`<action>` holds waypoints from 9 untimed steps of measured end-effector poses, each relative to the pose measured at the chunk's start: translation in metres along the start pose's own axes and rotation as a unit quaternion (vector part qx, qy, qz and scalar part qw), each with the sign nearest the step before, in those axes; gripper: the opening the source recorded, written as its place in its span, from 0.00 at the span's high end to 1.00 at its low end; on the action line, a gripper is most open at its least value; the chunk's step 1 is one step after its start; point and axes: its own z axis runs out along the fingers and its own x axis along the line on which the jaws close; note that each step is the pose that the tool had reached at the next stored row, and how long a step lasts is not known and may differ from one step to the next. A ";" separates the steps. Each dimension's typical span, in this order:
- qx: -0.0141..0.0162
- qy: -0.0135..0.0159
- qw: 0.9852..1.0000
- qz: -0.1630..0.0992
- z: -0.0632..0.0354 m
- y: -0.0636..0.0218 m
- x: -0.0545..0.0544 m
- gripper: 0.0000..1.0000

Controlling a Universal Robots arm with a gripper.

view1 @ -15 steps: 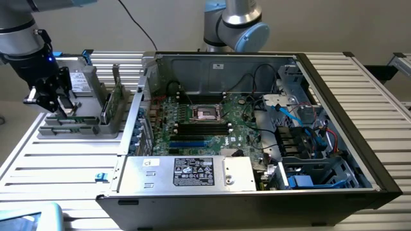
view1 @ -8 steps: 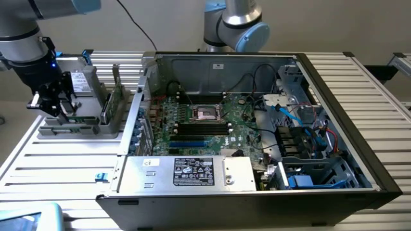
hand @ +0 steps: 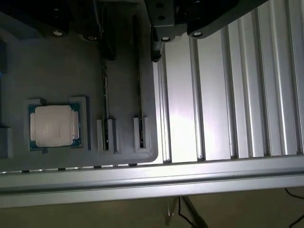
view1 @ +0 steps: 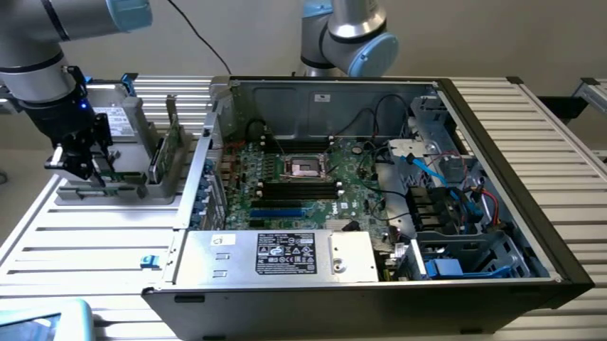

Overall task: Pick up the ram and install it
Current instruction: 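Pick up the ram and move it above insertion slot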

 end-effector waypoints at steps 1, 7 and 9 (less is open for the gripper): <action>0.000 0.000 1.000 0.000 0.0019 -0.0001 0.000 0.57; 0.000 0.000 1.000 0.000 0.0090 -0.0001 0.001 0.57; 0.000 0.000 1.000 0.000 0.0123 -0.0001 0.001 0.57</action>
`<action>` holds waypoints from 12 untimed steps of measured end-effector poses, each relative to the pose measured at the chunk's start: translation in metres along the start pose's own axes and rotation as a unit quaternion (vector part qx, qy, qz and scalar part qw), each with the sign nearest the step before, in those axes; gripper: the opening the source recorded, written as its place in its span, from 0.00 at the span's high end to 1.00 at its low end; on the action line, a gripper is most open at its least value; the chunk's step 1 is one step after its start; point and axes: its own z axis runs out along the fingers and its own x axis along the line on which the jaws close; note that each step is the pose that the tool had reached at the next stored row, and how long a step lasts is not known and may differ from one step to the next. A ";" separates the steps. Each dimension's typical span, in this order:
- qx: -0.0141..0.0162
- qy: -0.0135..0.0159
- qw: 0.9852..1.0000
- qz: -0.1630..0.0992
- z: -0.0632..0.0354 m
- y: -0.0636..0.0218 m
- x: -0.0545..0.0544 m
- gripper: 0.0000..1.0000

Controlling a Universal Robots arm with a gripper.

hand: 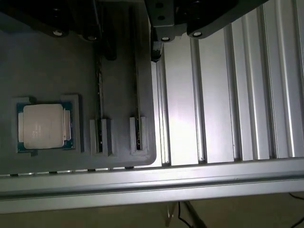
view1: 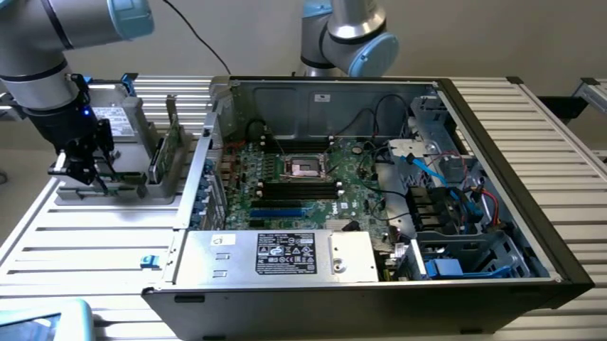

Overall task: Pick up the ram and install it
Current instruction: 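Pick up the ram and move it above insertion slot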

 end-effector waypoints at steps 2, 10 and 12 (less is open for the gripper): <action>0.000 0.000 1.000 0.000 0.0036 0.0000 0.000 0.57; 0.000 0.000 1.000 0.000 0.0155 0.0005 0.000 0.57; 0.000 0.000 1.000 0.000 0.0170 0.0012 0.000 0.60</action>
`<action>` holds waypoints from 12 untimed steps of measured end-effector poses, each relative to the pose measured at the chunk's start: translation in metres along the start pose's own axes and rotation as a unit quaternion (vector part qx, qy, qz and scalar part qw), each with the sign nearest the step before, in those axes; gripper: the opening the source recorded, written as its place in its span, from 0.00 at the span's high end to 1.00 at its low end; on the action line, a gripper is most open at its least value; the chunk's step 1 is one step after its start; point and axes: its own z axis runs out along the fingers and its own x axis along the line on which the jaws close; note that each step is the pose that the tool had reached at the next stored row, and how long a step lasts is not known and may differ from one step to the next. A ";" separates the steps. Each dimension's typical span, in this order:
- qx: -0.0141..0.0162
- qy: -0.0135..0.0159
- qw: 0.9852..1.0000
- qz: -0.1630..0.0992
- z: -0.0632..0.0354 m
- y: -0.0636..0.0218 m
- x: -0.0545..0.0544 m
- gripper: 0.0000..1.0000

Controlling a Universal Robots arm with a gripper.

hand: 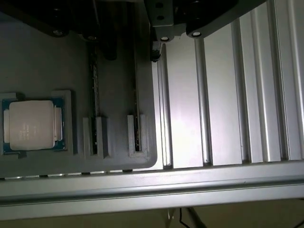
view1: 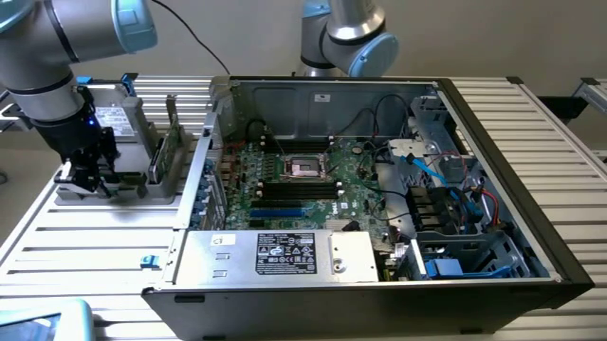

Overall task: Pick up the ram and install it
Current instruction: 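Pick up the ram and move it above insertion slot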

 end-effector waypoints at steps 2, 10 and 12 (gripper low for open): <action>0.000 0.000 1.000 0.000 0.0014 0.0007 0.000 0.66; 0.000 0.000 1.000 0.000 -0.0131 0.0015 0.000 0.85; 0.001 0.000 1.000 0.000 -0.0222 0.0016 0.001 0.85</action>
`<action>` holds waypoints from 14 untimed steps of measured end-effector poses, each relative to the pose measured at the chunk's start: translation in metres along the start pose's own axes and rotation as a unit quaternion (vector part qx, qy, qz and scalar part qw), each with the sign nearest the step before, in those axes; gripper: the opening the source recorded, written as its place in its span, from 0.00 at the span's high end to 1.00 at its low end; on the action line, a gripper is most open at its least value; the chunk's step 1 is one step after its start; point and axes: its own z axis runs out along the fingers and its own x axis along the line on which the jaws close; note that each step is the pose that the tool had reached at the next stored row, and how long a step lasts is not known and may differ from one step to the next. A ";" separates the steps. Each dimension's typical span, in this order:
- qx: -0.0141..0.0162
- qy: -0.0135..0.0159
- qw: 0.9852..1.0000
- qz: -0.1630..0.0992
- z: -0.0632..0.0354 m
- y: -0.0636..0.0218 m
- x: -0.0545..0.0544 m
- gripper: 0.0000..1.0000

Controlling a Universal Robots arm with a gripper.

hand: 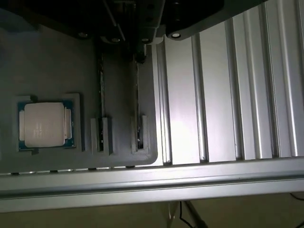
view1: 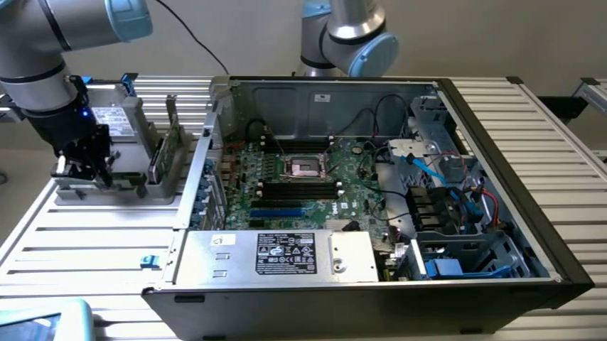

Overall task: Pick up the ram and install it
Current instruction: 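Pick up the ram and move it above insertion slot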

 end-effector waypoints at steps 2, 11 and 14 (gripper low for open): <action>0.000 0.000 1.000 0.000 -0.0090 0.0001 0.000 0.85; 0.001 0.000 1.000 -0.009 -0.0454 0.0004 0.001 0.85; 0.001 -0.001 1.000 -0.013 -0.0542 0.0005 0.001 0.85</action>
